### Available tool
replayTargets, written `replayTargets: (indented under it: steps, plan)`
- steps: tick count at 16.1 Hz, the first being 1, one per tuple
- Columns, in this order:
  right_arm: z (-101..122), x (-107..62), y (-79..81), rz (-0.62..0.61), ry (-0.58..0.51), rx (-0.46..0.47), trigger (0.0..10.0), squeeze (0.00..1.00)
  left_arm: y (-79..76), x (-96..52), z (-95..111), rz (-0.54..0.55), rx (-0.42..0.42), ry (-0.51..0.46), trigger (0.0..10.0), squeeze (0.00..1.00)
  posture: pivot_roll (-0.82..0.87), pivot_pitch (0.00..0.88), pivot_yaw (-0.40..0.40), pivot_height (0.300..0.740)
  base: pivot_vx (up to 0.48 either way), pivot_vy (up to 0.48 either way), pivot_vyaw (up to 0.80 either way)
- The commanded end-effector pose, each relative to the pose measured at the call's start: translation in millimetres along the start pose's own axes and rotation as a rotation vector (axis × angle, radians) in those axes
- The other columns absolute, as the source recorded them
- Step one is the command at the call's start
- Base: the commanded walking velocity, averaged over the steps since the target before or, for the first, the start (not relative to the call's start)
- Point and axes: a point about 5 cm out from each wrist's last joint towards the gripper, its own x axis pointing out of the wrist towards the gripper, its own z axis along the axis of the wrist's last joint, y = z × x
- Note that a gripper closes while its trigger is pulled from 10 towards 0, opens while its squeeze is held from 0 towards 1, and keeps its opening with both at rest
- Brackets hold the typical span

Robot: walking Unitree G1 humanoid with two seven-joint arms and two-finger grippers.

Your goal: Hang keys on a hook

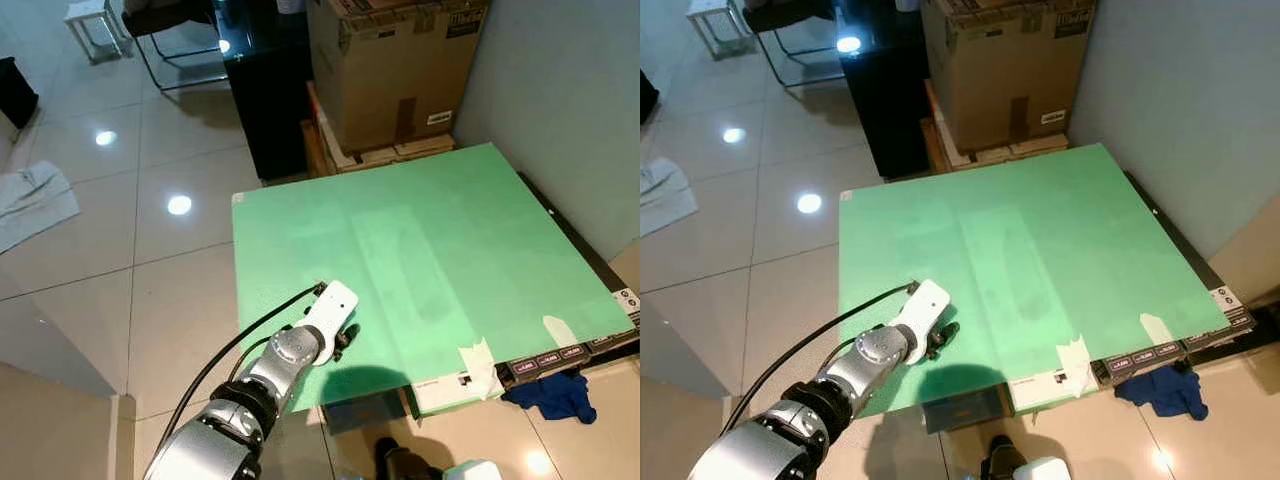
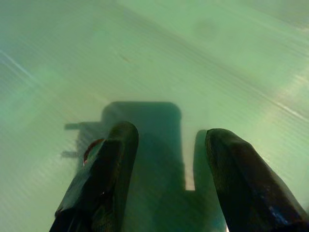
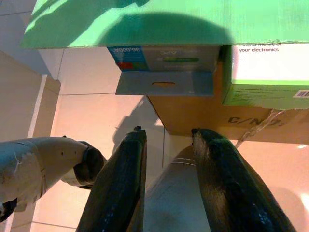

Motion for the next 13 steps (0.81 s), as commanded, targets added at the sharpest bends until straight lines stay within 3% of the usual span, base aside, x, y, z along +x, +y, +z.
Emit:
replayTargets:
  steps: [1, 13]
  plan:
    - [0.6, -3.3, 7.0, 0.013, 0.008, 0.006, 10.0, 0.0, -0.8, -0.4, -6.5, 0.028, -0.021, 0.024, 10.0, 0.0, -0.34, 0.256, 0.106, 0.74, 0.0, 0.0, 0.0]
    - [15.1, -6.2, 9.7, 0.028, 0.011, -0.003, 10.0, 0.0, 9.6, -2.6, -8.5, 0.117, -0.055, 0.025, 10.0, 0.0, -0.34, 0.257, 0.096, 0.74, 0.0, 0.0, 0.0]
